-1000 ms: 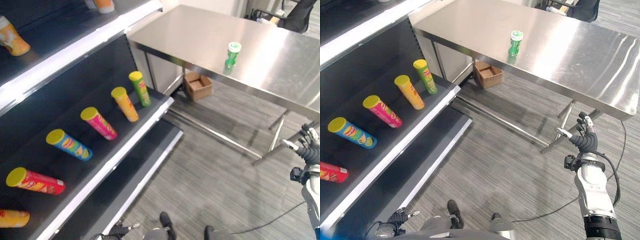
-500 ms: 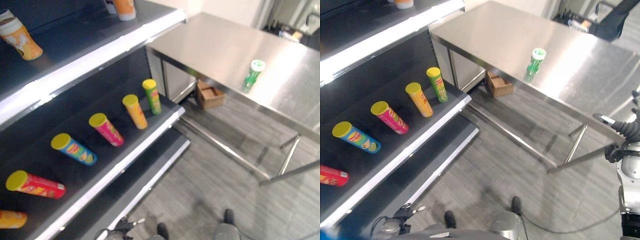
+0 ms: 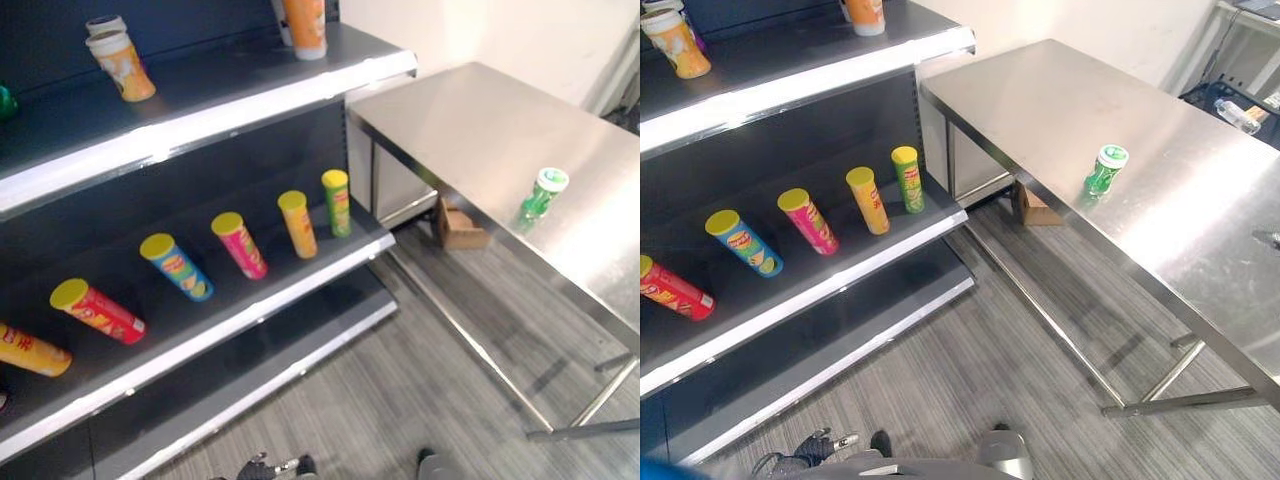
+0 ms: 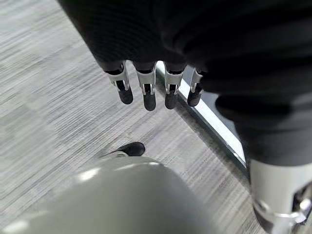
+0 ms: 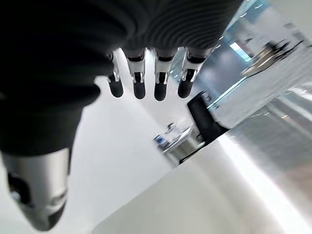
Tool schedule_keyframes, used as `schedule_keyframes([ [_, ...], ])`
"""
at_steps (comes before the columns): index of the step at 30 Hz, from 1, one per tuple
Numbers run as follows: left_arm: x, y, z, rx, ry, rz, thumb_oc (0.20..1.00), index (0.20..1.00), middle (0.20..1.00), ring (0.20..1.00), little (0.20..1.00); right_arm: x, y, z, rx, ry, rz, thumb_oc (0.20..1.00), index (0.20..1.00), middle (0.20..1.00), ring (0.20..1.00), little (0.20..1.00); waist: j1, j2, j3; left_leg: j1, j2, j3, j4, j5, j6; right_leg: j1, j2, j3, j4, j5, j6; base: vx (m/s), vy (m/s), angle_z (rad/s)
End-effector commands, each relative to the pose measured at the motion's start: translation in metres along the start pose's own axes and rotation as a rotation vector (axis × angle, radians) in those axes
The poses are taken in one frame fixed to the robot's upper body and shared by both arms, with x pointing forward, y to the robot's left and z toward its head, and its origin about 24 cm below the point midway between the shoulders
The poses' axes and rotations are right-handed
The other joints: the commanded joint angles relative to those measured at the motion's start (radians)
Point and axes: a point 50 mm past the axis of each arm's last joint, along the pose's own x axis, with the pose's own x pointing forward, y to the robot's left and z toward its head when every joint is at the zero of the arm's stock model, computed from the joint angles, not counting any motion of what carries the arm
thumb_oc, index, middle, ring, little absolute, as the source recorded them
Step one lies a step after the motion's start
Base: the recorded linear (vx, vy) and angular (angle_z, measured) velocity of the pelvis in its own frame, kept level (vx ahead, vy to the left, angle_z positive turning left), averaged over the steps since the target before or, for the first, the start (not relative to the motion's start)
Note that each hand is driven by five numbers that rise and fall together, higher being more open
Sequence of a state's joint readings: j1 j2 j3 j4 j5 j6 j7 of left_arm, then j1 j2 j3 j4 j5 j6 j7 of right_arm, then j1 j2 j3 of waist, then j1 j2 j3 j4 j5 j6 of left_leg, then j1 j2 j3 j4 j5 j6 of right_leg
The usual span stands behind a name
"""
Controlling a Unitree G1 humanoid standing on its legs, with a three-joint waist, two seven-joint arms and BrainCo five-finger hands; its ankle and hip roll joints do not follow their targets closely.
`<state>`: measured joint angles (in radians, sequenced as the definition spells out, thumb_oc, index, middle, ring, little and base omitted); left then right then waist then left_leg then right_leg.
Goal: Put the goods on the table back onto the shelves and tidy them up.
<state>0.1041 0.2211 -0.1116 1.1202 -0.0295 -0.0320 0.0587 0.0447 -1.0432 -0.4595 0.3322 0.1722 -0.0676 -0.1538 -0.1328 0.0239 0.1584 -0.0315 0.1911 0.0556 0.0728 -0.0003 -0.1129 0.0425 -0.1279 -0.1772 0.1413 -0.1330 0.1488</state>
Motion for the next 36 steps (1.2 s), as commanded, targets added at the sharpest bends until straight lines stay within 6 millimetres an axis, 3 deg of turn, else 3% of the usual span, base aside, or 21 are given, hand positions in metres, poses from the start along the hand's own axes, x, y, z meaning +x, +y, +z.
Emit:
schedule_keyframes([
  [1,0.002,0.038,0.014,0.020,-0.028,0.082,1.000,1.000,1.000,1.000,1.000,0.012,0.000,0.031,0.042,-0.129,0.012,1.000,1.000,1.000,1.000,1.000,0.027,-0.086,-0.026,0.014,0.055,0.029,0.082,-0.026,-0.087,0.009,0.004,0.070,-0.173,0.083,0.005,0.03,-0.238,0.24],
  [3,0.001,0.034,0.009,0.021,-0.016,0.066,1.000,1.000,1.000,1.000,1.000,0.017,0.003,0.029,0.035,-0.106,0.029,1.000,1.000,1.000,1.000,1.000,0.032,-0.081,-0.016,0.004,0.082,0.039,0.114,0.017,-0.087,0.051,0.028,0.031,-0.188,0.066,-0.021,0.02,-0.283,0.53],
  [5,0.001,0.034,0.009,0.020,-0.016,0.066,1.000,1.000,1.000,1.000,1.000,0.018,0.004,0.029,0.035,-0.107,0.030,1.000,1.000,1.000,1.000,1.000,0.029,-0.081,-0.015,0.003,0.082,0.036,0.116,0.017,-0.088,0.053,0.029,0.029,-0.189,0.067,-0.021,-0.01,-0.120,0.68],
  [7,0.001,0.027,0.007,0.032,-0.010,0.039,1.000,1.000,1.000,1.000,1.000,0.023,0.005,0.022,0.006,-0.057,0.055,1.000,1.000,1.000,1.000,1.000,0.028,-0.084,-0.003,-0.013,0.136,0.149,0.143,0.069,-0.066,0.081,0.044,-0.014,-0.194,0.047,-0.043,-0.04,-0.195,0.52],
  [8,0.001,0.027,0.007,0.031,-0.010,0.039,1.000,1.000,1.000,1.000,1.000,0.023,0.005,0.022,0.006,-0.057,0.055,1.000,1.000,1.000,1.000,1.000,0.028,-0.083,-0.003,-0.012,0.137,0.150,0.142,0.069,-0.066,0.081,0.044,-0.013,-0.194,0.047,-0.043,-0.04,-0.129,0.77],
  [10,0.001,0.026,0.005,0.039,0.001,0.036,1.000,1.000,1.000,1.000,1.000,0.024,0.004,0.017,-0.015,-0.029,0.053,1.000,1.000,1.000,1.000,1.000,0.026,-0.077,0.005,-0.005,0.172,0.230,0.135,0.103,-0.072,0.092,0.054,-0.035,-0.190,0.034,-0.052,0.00,-0.110,0.77],
  [11,0.000,0.026,-0.002,0.077,0.025,0.026,1.000,1.000,1.000,1.000,1.000,0.026,0.000,0.008,-0.082,0.019,0.042,1.000,1.000,1.000,1.000,1.000,0.030,-0.062,-0.006,0.009,0.196,0.270,0.110,0.119,-0.093,0.106,0.066,-0.058,-0.193,0.013,-0.051,0.05,-0.109,0.43],
  [14,-0.001,0.022,-0.006,0.111,0.039,0.011,1.000,1.000,1.000,1.000,1.000,0.034,0.003,0.005,-0.118,0.046,0.033,1.000,1.000,1.000,1.000,1.000,0.039,-0.041,-0.014,0.032,0.208,0.272,0.069,0.154,-0.115,0.116,0.077,-0.074,-0.197,0.004,-0.054,0.04,-0.040,0.29],
  [18,-0.001,0.020,-0.006,0.118,0.037,0.005,1.000,1.000,1.000,1.000,1.000,0.040,0.005,0.003,-0.121,0.078,0.027,1.000,1.000,1.000,1.000,1.000,0.042,-0.034,-0.016,0.029,0.211,0.274,0.053,0.185,-0.110,0.110,0.078,-0.090,-0.196,0.015,-0.060,-0.02,0.002,0.20],
  [19,0.000,0.020,-0.004,0.119,0.024,0.004,1.000,1.000,1.000,1.000,1.000,0.050,0.008,0.003,-0.138,0.116,0.039,1.000,1.000,1.000,1.000,1.000,0.047,-0.029,-0.015,0.031,0.209,0.265,0.052,0.193,-0.116,0.118,0.075,-0.096,-0.198,0.014,-0.062,0.00,0.000,0.00],
  [25,0.000,0.022,0.004,0.133,-0.011,-0.001,1.000,1.000,1.000,1.000,1.000,0.067,-0.003,-0.001,-0.174,0.244,0.010,1.000,1.000,1.000,1.000,1.000,0.070,-0.025,-0.019,0.038,0.195,0.247,0.020,0.227,-0.129,0.128,0.070,-0.118,-0.203,0.019,-0.057,0.03,0.005,0.15],
  [36,0.000,0.018,0.002,0.142,-0.013,-0.020,1.000,1.000,1.000,1.000,1.000,0.066,-0.027,-0.012,-0.244,0.358,-0.044,1.000,1.000,1.000,1.000,1.000,0.087,-0.004,-0.014,0.041,0.180,0.212,-0.005,0.256,-0.142,0.146,0.054,-0.158,-0.194,0.011,-0.052,0.02,0.006,0.12],
])
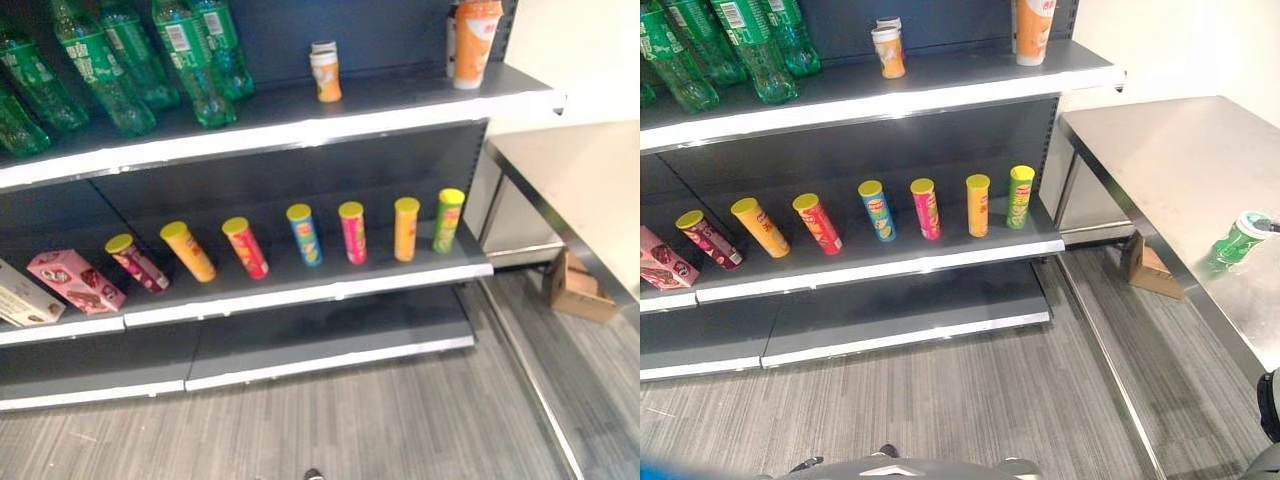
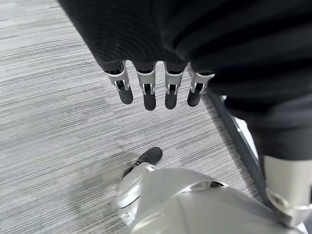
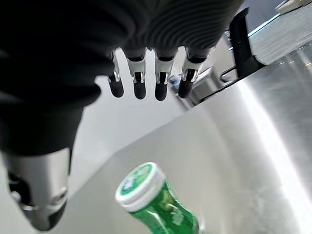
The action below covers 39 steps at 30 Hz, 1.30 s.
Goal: Put the goods on the table back onto the shelves and tidy them up.
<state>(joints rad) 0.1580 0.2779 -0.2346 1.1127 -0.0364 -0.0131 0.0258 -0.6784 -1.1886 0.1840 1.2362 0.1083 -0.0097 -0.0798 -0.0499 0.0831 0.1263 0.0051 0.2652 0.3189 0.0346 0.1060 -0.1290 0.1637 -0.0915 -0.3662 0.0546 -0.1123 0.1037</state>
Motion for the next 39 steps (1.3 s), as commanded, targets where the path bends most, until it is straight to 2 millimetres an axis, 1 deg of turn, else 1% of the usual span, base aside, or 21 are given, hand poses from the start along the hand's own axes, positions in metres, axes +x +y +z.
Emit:
schedule_keyframes([
  [1,0.003,0.017,0.024,0.014,-0.077,0.032,1.000,1.000,1.000,1.000,1.000,0.002,-0.034,0.018,0.004,-0.057,-0.097,1.000,1.000,1.000,1.000,1.000,0.006,-0.058,0.021,0.004,0.103,-0.060,0.030,0.160,-0.129,0.027,0.015,0.023,-0.106,-0.011,-0.007,0.02,-0.014,0.20],
  [5,0.003,0.018,0.022,0.020,-0.072,0.031,1.000,1.000,1.000,1.000,1.000,0.002,-0.036,0.014,0.006,-0.038,-0.098,1.000,1.000,1.000,1.000,1.000,0.007,-0.050,0.022,0.002,0.101,-0.065,0.024,0.174,-0.131,0.026,0.015,0.016,-0.107,-0.011,-0.008,0.01,-0.013,0.08],
  [7,0.002,0.020,0.021,0.024,-0.071,0.031,1.000,1.000,1.000,1.000,1.000,0.001,-0.039,0.014,0.027,-0.037,-0.107,1.000,1.000,1.000,1.000,1.000,0.008,-0.038,0.028,0.000,0.095,-0.075,0.020,0.186,-0.133,0.021,0.013,0.013,-0.104,-0.011,-0.007,0.00,0.000,0.00],
  [11,0.002,0.024,0.025,0.021,-0.092,0.038,1.000,1.000,1.000,1.000,1.000,0.001,-0.050,0.020,0.029,-0.059,-0.135,1.000,1.000,1.000,1.000,1.000,0.003,-0.017,0.043,0.003,0.083,-0.084,0.008,0.214,-0.133,0.014,0.003,0.010,-0.093,-0.015,-0.004,0.01,-0.009,0.01],
  [16,0.002,0.025,0.027,0.019,-0.102,0.039,1.000,1.000,1.000,1.000,1.000,0.001,-0.054,0.024,0.039,-0.076,-0.150,1.000,1.000,1.000,1.000,1.000,0.000,-0.007,0.047,0.001,0.082,-0.090,0.005,0.221,-0.133,0.008,0.001,0.011,-0.086,-0.018,-0.005,0.01,-0.009,0.04],
  [17,0.002,0.025,0.029,0.006,-0.114,0.041,1.000,1.000,1.000,1.000,1.000,0.000,-0.058,0.033,0.030,-0.116,-0.166,1.000,1.000,1.000,1.000,1.000,-0.003,0.002,0.052,-0.004,0.080,-0.099,0.005,0.227,-0.133,0.000,0.002,0.014,-0.083,-0.019,-0.007,0.00,0.000,0.00],
  [18,0.001,0.025,0.030,-0.019,-0.124,0.050,1.000,1.000,1.000,1.000,1.000,-0.002,-0.063,0.050,0.021,-0.185,-0.193,1.000,1.000,1.000,1.000,1.000,-0.004,0.005,0.057,-0.017,0.060,-0.138,0.009,0.233,-0.133,-0.015,-0.005,0.018,-0.083,-0.016,-0.008,-0.01,0.008,-0.07],
  [23,0.001,0.025,0.030,-0.019,-0.124,0.050,1.000,1.000,1.000,1.000,1.000,-0.002,-0.063,0.050,0.021,-0.185,-0.193,1.000,1.000,1.000,1.000,1.000,-0.004,0.005,0.057,-0.018,0.060,-0.139,0.009,0.233,-0.133,-0.016,-0.005,0.018,-0.083,-0.016,-0.008,0.02,-0.024,-0.09],
  [24,0.001,0.018,0.029,-0.132,-0.123,0.061,1.000,1.000,1.000,1.000,1.000,-0.021,-0.058,0.123,0.038,-0.490,-0.272,1.000,1.000,1.000,1.000,1.000,0.018,-0.074,0.102,-0.167,-0.097,-0.310,0.157,0.005,-0.079,-0.034,-0.016,0.118,-0.110,-0.004,-0.004,0.13,-0.129,-0.08],
  [25,0.001,0.017,0.027,-0.131,-0.118,0.061,1.000,1.000,1.000,1.000,1.000,-0.025,-0.054,0.129,0.050,-0.533,-0.263,1.000,1.000,1.000,1.000,1.000,0.022,-0.077,0.099,-0.186,-0.103,-0.329,0.119,-0.001,-0.072,-0.042,-0.011,0.142,-0.109,-0.002,0.002,0.14,-0.129,-0.30],
  [26,0.001,0.018,0.027,-0.129,-0.117,0.062,1.000,1.000,1.000,1.000,1.000,-0.025,-0.054,0.127,0.051,-0.530,-0.263,1.000,1.000,1.000,1.000,1.000,0.025,-0.080,0.098,-0.184,-0.103,-0.326,0.116,0.000,-0.072,-0.044,-0.012,0.144,-0.108,-0.003,0.002,0.10,0.024,-1.13],
  [27,0.001,0.018,0.027,-0.129,-0.116,0.062,1.000,1.000,1.000,1.000,1.000,-0.028,-0.053,0.129,0.065,-0.554,-0.267,1.000,1.000,1.000,1.000,1.000,0.030,-0.082,0.101,-0.216,-0.102,-0.344,0.082,0.023,-0.075,-0.044,-0.007,0.166,-0.110,-0.002,0.008,0.13,0.043,-2.00],
  [29,0.002,0.020,0.031,-0.116,-0.126,0.064,1.000,1.000,1.000,1.000,1.000,-0.033,-0.052,0.132,0.056,-0.592,-0.265,1.000,1.000,1.000,1.000,1.000,0.028,-0.084,0.106,-0.252,-0.094,-0.336,0.014,0.064,-0.083,-0.032,0.004,0.199,-0.116,-0.007,0.017,0.23,0.099,-1.27],
  [30,0.002,0.021,0.031,-0.099,-0.124,0.059,1.000,1.000,1.000,1.000,1.000,-0.040,-0.046,0.140,0.064,-0.649,-0.228,1.000,1.000,1.000,1.000,1.000,0.031,-0.072,0.099,-0.212,-0.096,-0.321,-0.039,0.046,-0.069,-0.029,0.020,0.240,-0.109,-0.026,0.025,0.24,0.179,0.00],
  [31,0.002,0.018,0.032,-0.088,-0.125,0.050,1.000,1.000,1.000,1.000,1.000,-0.042,-0.042,0.143,0.075,-0.669,-0.212,1.000,1.000,1.000,1.000,1.000,0.027,-0.067,0.093,-0.200,-0.110,-0.334,-0.043,0.037,-0.066,-0.030,0.019,0.259,-0.103,-0.027,0.024,0.18,0.162,-0.34],
  [33,0.002,0.019,0.032,-0.086,-0.125,0.051,1.000,1.000,1.000,1.000,1.000,-0.042,-0.042,0.142,0.075,-0.667,-0.212,1.000,1.000,1.000,1.000,1.000,0.030,-0.069,0.093,-0.198,-0.110,-0.331,-0.044,0.036,-0.066,-0.030,0.018,0.261,-0.102,-0.028,0.024,0.08,0.108,-0.87],
  [34,0.003,0.020,0.035,-0.054,-0.130,0.054,1.000,1.000,1.000,1.000,1.000,-0.043,-0.033,0.143,0.064,-0.676,-0.168,1.000,1.000,1.000,1.000,1.000,0.018,-0.073,0.078,-0.165,-0.127,-0.309,-0.056,0.017,-0.054,-0.033,0.002,0.284,-0.096,-0.022,0.033,0.16,0.222,-1.02],
  [35,0.003,0.023,0.039,-0.034,-0.144,0.058,1.000,1.000,1.000,1.000,1.000,-0.043,-0.031,0.146,0.054,-0.677,-0.162,1.000,1.000,1.000,1.000,1.000,0.015,-0.076,0.075,-0.149,-0.131,-0.284,-0.065,0.010,-0.045,-0.048,-0.009,0.301,-0.083,-0.017,0.040,0.20,0.364,-0.79],
  [36,0.003,0.029,0.050,0.000,-0.182,0.068,1.000,1.000,1.000,1.000,1.000,-0.042,-0.027,0.152,0.049,-0.681,-0.143,1.000,1.000,1.000,1.000,1.000,0.014,-0.087,0.070,-0.134,-0.138,-0.248,-0.075,-0.001,-0.027,-0.076,-0.026,0.331,-0.067,-0.009,0.056,0.08,0.226,-0.38],
  [37,0.003,0.028,0.050,-0.003,-0.182,0.068,1.000,1.000,1.000,1.000,1.000,-0.042,-0.027,0.154,0.048,-0.683,-0.142,1.000,1.000,1.000,1.000,1.000,0.015,-0.086,0.070,-0.132,-0.138,-0.244,-0.076,-0.002,-0.026,-0.078,-0.027,0.335,-0.066,-0.010,0.057,0.07,0.199,-0.71],
  [39,0.002,0.033,0.058,0.021,-0.211,0.080,1.000,1.000,1.000,1.000,1.000,-0.044,-0.021,0.164,0.060,-0.712,-0.112,1.000,1.000,1.000,1.000,1.000,0.011,-0.099,0.064,-0.120,-0.144,-0.207,-0.069,-0.022,-0.004,-0.106,-0.041,0.360,-0.043,-0.003,0.070,0.06,0.149,-0.92],
])
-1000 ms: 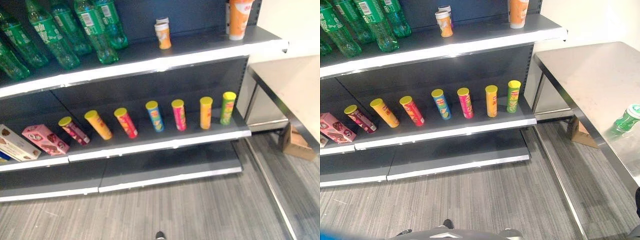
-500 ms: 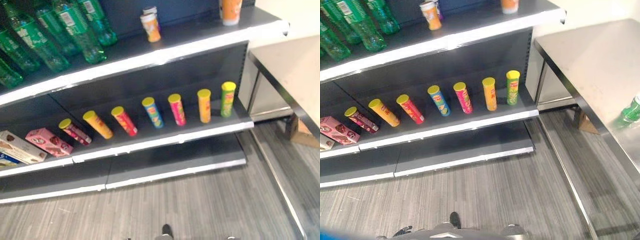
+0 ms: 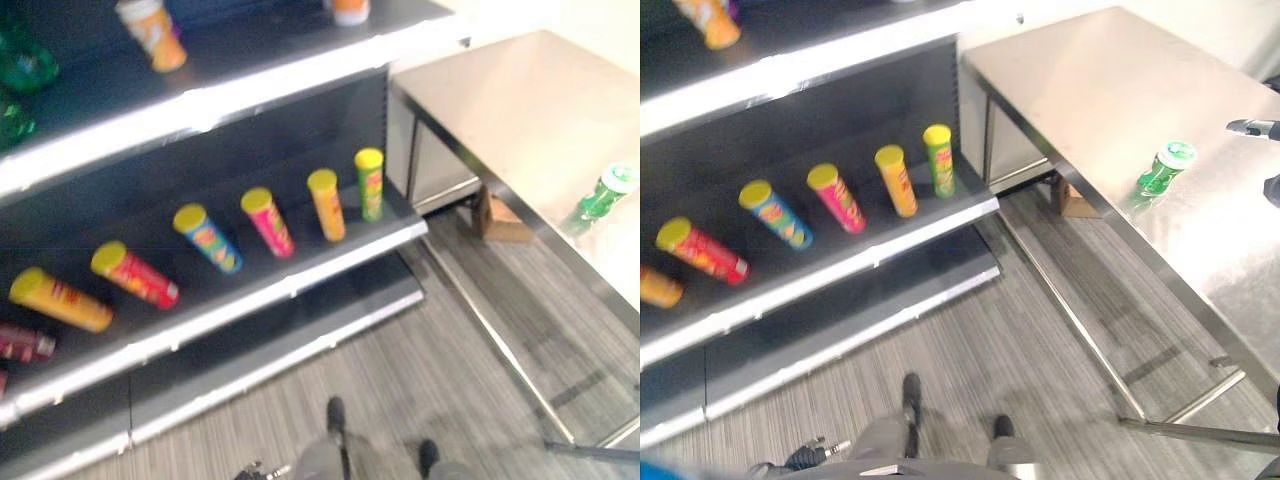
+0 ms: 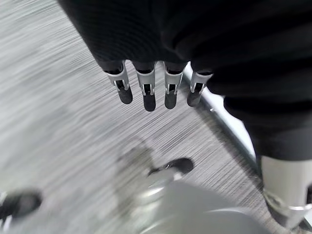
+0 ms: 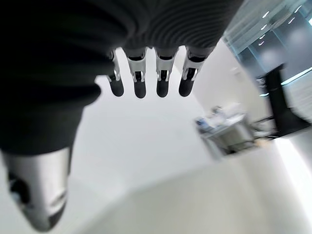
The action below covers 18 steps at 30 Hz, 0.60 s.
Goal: Put the goods on the table back onto the shelves and tidy them up.
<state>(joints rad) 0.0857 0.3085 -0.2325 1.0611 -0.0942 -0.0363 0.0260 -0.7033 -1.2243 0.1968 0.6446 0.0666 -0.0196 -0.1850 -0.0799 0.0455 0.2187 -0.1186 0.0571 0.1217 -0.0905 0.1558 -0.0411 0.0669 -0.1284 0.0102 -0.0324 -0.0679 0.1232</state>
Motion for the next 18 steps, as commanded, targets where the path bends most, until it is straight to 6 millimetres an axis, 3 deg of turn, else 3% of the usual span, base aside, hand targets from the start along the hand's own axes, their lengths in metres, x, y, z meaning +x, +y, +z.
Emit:
schedule_keyframes([
  [1,0.002,0.015,0.020,0.063,-0.086,0.040,1.000,1.000,1.000,1.000,1.000,0.010,-0.005,0.029,0.041,-0.101,-0.002,1.000,1.000,1.000,1.000,1.000,0.038,-0.071,-0.033,0.016,0.056,0.010,0.064,-0.088,-0.077,-0.017,-0.015,-0.004,0.055,-0.042,0.059,0.08,0.175,-0.57],
  [5,0.002,0.013,0.022,0.092,-0.088,0.031,1.000,1.000,1.000,1.000,1.000,0.010,0.005,0.025,0.052,-0.079,0.035,1.000,1.000,1.000,1.000,1.000,0.030,-0.077,-0.042,0.037,0.040,0.028,0.071,-0.114,-0.056,-0.033,-0.035,-0.009,0.099,-0.043,0.078,0.06,0.126,-0.33],
  [7,0.003,0.013,0.026,0.090,-0.101,0.032,1.000,1.000,1.000,1.000,1.000,0.010,0.014,0.024,0.107,-0.064,0.057,1.000,1.000,1.000,1.000,1.000,0.030,-0.074,-0.034,0.072,0.028,0.054,0.062,-0.139,-0.032,-0.082,-0.054,-0.035,0.229,-0.032,0.105,0.02,0.175,-0.15],
  [8,0.003,0.013,0.026,0.089,-0.101,0.032,1.000,1.000,1.000,1.000,1.000,0.011,0.014,0.024,0.108,-0.065,0.057,1.000,1.000,1.000,1.000,1.000,0.031,-0.075,-0.033,0.073,0.027,0.056,0.061,-0.139,-0.032,-0.084,-0.055,-0.033,0.234,-0.034,0.106,0.00,0.081,-0.23],
  [11,0.003,0.016,0.026,0.077,-0.094,0.043,1.000,1.000,1.000,1.000,1.000,0.012,0.019,0.019,0.122,-0.032,0.070,1.000,1.000,1.000,1.000,1.000,0.033,-0.077,-0.020,0.109,0.017,0.072,0.052,-0.153,-0.017,-0.125,-0.074,-0.058,0.339,-0.003,0.116,0.03,0.048,-0.30],
  [12,0.003,0.018,0.022,0.052,-0.078,0.054,1.000,1.000,1.000,1.000,1.000,0.012,0.023,0.014,0.127,-0.003,0.084,1.000,1.000,1.000,1.000,1.000,0.037,-0.085,-0.015,0.138,0.009,0.083,0.047,-0.169,-0.013,-0.146,-0.106,-0.089,0.386,0.047,0.121,0.08,-0.007,-0.17],
  [14,0.003,0.018,0.020,0.030,-0.070,0.056,1.000,1.000,1.000,1.000,1.000,0.011,0.024,0.008,0.124,0.024,0.094,1.000,1.000,1.000,1.000,1.000,0.039,-0.088,-0.019,0.150,0.009,0.083,0.047,-0.178,-0.020,-0.147,-0.136,-0.112,0.341,0.067,0.118,0.09,-0.091,-0.08],
  [15,0.004,0.019,0.021,0.008,-0.061,0.068,1.000,1.000,1.000,1.000,1.000,0.011,0.025,0.004,0.128,0.045,0.105,1.000,1.000,1.000,1.000,1.000,0.037,-0.080,-0.017,0.145,0.025,0.070,0.052,-0.181,-0.038,-0.164,-0.156,-0.123,0.258,0.073,0.109,0.05,-0.131,-0.04],
  [18,0.004,0.020,0.022,0.003,-0.060,0.072,1.000,1.000,1.000,1.000,1.000,0.010,0.026,0.002,0.129,0.059,0.110,1.000,1.000,1.000,1.000,1.000,0.033,-0.082,-0.013,0.146,0.030,0.063,0.054,-0.183,-0.046,-0.172,-0.160,-0.124,0.204,0.090,0.108,0.04,-0.139,0.10],
])
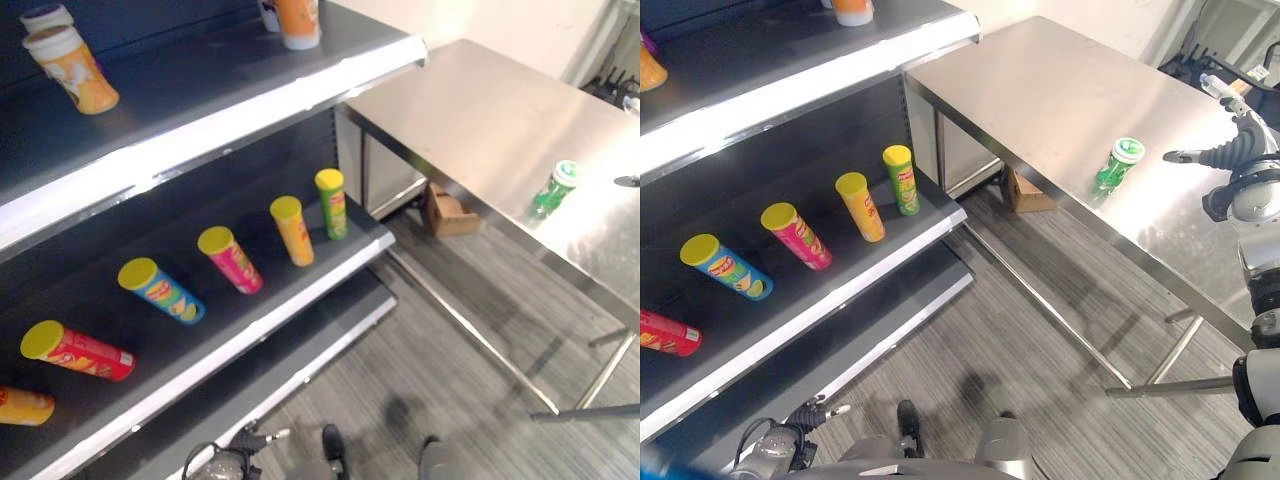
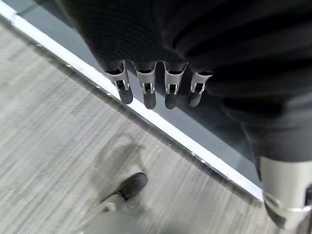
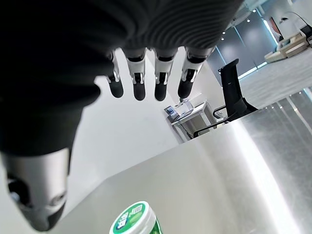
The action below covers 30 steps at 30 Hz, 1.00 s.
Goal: Put the goods on the table back onto the shelves and tidy them up.
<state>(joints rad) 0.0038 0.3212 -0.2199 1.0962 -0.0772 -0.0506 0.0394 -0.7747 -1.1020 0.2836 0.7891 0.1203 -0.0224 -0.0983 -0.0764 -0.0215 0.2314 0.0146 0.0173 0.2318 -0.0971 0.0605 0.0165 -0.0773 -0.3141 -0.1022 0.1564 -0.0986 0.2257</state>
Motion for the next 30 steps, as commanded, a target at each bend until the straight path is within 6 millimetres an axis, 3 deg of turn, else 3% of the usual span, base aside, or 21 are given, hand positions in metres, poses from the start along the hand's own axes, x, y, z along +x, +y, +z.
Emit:
schedule_keyframes([
  [1,-0.002,0.014,-0.007,-0.019,0.019,0.046,1.000,1.000,1.000,1.000,1.000,0.004,-0.024,0.006,0.021,-0.008,-0.057,1.000,1.000,1.000,1.000,1.000,0.025,-0.032,-0.024,0.014,0.072,-0.062,0.073,-0.099,-0.119,-0.037,0.023,0.011,-0.095,0.139,0.008,0.06,-0.201,0.13],
  [4,-0.003,0.011,-0.012,-0.038,0.032,0.045,1.000,1.000,1.000,1.000,1.000,-0.002,-0.019,-0.006,0.038,0.019,-0.030,1.000,1.000,1.000,1.000,1.000,0.034,-0.061,-0.038,-0.001,0.092,-0.076,0.113,-0.102,-0.144,-0.004,0.035,0.025,-0.116,0.135,0.010,0.05,-0.233,0.30],
  [9,-0.005,-0.004,-0.020,-0.033,0.059,-0.006,1.000,1.000,1.000,1.000,1.000,-0.008,-0.018,-0.020,0.048,0.054,-0.008,1.000,1.000,1.000,1.000,1.000,0.038,-0.037,-0.063,-0.030,0.153,-0.117,0.136,-0.079,-0.185,0.083,0.081,-0.056,-0.159,0.094,-0.023,0.06,-0.259,0.68],
  [10,0.001,0.029,0.010,0.071,-0.011,0.094,1.000,1.000,1.000,1.000,1.000,-0.076,0.000,-0.120,0.025,0.327,-0.104,1.000,1.000,1.000,1.000,1.000,0.011,-0.077,-0.122,0.064,0.186,0.022,0.057,-0.101,-0.164,0.155,0.126,-0.156,-0.227,0.092,-0.031,0.01,-0.051,0.43],
  [18,0.000,0.026,0.006,0.080,0.005,0.087,1.000,1.000,1.000,1.000,1.000,-0.073,-0.006,-0.115,0.012,0.302,-0.117,1.000,1.000,1.000,1.000,1.000,0.009,-0.072,-0.122,0.060,0.201,0.020,0.064,-0.095,-0.171,0.163,0.136,-0.165,-0.230,0.080,-0.039,0.01,-0.033,0.04],
  [20,-0.002,0.019,-0.008,0.093,0.051,0.070,1.000,1.000,1.000,1.000,1.000,-0.070,-0.010,-0.108,-0.003,0.270,-0.115,1.000,1.000,1.000,1.000,1.000,0.012,-0.067,-0.124,0.067,0.212,0.027,0.069,-0.094,-0.175,0.178,0.144,-0.177,-0.227,0.070,-0.047,0.05,-0.016,-0.02],
  [30,-0.004,0.019,-0.019,0.113,0.089,0.071,1.000,1.000,1.000,1.000,1.000,-0.057,0.004,-0.091,0.042,0.206,-0.082,1.000,1.000,1.000,1.000,1.000,0.028,-0.072,-0.128,0.096,0.207,0.045,0.049,-0.095,-0.174,0.192,0.136,-0.183,-0.220,0.072,-0.045,0.01,0.003,0.00],
])
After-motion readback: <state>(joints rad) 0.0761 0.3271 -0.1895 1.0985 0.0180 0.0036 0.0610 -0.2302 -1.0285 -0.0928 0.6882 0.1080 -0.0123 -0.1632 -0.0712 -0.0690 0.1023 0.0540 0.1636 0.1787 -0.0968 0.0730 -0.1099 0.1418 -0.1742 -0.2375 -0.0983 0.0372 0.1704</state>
